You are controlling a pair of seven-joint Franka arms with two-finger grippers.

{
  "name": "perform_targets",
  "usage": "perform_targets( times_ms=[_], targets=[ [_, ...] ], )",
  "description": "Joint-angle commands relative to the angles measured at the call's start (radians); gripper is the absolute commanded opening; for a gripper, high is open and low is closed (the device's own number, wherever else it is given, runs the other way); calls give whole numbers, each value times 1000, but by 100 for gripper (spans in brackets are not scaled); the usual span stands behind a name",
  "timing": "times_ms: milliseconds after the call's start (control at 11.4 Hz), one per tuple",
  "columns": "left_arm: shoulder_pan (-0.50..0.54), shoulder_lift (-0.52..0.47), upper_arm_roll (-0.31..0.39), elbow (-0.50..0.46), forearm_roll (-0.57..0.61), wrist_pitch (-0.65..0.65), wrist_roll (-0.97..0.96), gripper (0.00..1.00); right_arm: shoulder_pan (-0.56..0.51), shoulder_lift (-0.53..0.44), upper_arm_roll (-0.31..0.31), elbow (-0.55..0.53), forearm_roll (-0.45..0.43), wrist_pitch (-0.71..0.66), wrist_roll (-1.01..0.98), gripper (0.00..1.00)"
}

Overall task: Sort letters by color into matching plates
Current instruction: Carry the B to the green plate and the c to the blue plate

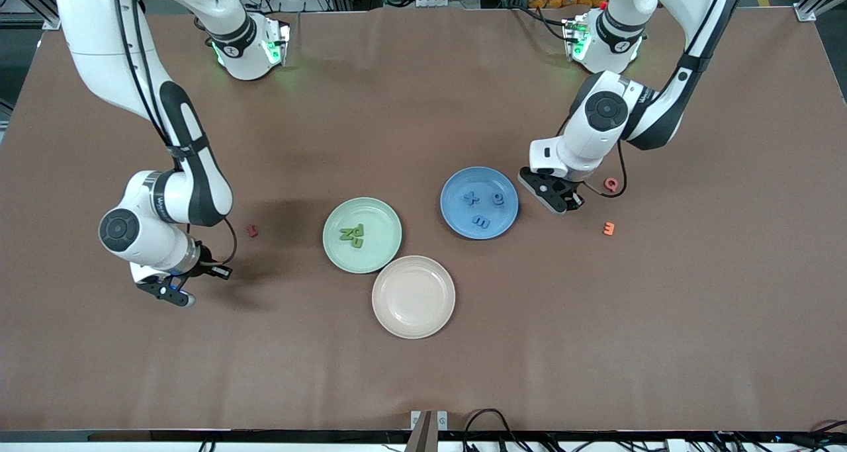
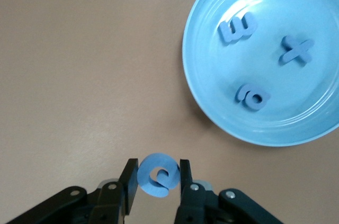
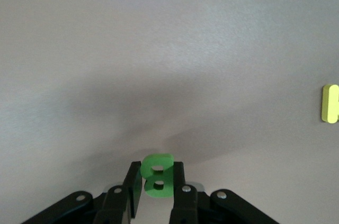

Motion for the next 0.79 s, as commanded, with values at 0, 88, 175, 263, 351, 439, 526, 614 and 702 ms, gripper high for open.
perform_targets(
  times_ms=[0,88,175,263,351,439,526,614,702],
  targets=[
    [-74,12,18,26,-32,-19,-119,0,0,-28,41,28,5,-71,-20,12],
    [-81,15,18,34,-32,-19,-150,0,15,-29,50,27,3,-72,-14,12],
    [-107,22,18,41,-32,-19,-190,0,29,-29,52,27,3,-80,-12,12],
    [-126,30,19,47,-32,-19,-244,0,49,-29,52,30,5,-80,-12,12],
    [-147,41,19,53,-32,-19,-291,0,68,-28,53,31,6,-80,-12,12],
    [-166,59,21,64,-32,-19,-334,0,87,-28,53,33,2,-80,-14,12],
    [-181,71,21,75,-32,-19,-365,0,112,-28,53,40,2,-85,-14,12],
    [-195,88,28,99,-32,-19,-387,0,127,-25,53,62,0,-107,-14,12],
    [-218,102,35,116,-32,-19,-411,0,146,-19,52,89,-2,-144,-14,12]
  ],
)
